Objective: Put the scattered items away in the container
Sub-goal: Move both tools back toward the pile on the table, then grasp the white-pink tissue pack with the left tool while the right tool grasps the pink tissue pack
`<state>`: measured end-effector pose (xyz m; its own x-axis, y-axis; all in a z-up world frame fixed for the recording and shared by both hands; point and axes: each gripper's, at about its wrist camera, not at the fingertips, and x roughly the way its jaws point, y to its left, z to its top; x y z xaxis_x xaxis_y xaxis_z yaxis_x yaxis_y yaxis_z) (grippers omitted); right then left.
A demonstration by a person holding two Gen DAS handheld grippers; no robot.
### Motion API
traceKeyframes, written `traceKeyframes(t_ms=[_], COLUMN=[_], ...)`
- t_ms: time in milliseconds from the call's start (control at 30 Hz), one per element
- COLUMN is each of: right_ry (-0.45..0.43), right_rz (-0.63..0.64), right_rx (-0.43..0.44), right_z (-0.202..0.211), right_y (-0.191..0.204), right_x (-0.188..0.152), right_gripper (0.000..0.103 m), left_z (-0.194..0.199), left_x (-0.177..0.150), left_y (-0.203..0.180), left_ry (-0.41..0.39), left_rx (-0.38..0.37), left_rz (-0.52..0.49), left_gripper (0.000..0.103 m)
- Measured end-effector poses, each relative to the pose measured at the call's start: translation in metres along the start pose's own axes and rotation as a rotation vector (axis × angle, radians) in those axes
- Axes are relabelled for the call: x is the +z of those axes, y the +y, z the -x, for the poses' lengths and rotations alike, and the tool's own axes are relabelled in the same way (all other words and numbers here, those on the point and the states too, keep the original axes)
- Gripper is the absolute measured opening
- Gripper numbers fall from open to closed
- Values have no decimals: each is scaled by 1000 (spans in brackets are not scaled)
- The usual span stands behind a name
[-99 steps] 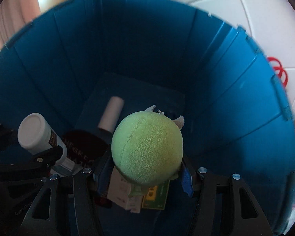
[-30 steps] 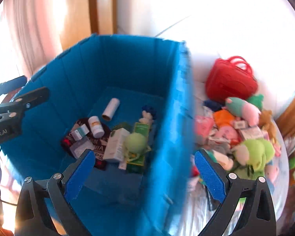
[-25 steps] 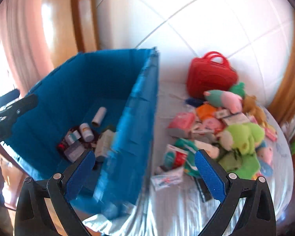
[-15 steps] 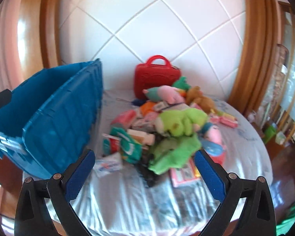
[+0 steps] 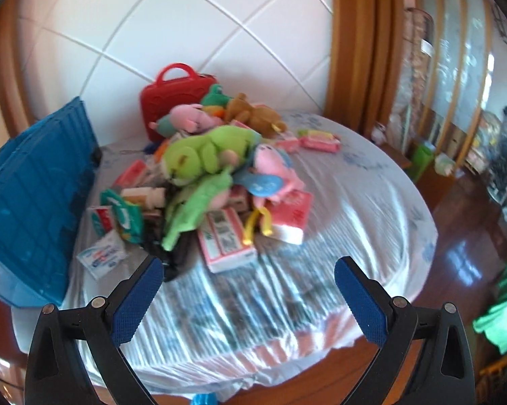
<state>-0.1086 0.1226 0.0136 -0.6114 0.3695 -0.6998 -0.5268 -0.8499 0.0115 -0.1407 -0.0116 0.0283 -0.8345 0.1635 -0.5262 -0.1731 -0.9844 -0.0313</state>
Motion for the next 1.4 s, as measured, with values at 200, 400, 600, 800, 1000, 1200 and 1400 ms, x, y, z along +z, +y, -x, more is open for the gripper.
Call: traceKeyframes(t_ms=[200,400,600,800,1000,1200,1400], right_ry=[48,132,202,267,336,436,414], right_rz=[-36,-54,-65,0,130,249,284], right_rx=[-74,-109,-80,-20,104,211,190], right_z=[-20,-54,-96,-157,-230,-297,-337], right_y=[-18,-31,-52,-89,-122,-117,-124], right_x=[8,5,3,14,28,20,19], right_gripper=[103,103,103,103,103,103,103], left_z=[-52,-99,-130,-160,-195,-221,-260], left_x=[-4,-22,-38,-55,-77,-97,-106], left_y=[6,-1,-32,-92,-161,-200,-221], left_ry=[95,197,281,338,410,495,549], left_rx=[-78,-92,-99,-59,22,90,104], left_rz=[32,49,54,75,128,144,139], left_gripper=[101,101,101,101,101,101,101])
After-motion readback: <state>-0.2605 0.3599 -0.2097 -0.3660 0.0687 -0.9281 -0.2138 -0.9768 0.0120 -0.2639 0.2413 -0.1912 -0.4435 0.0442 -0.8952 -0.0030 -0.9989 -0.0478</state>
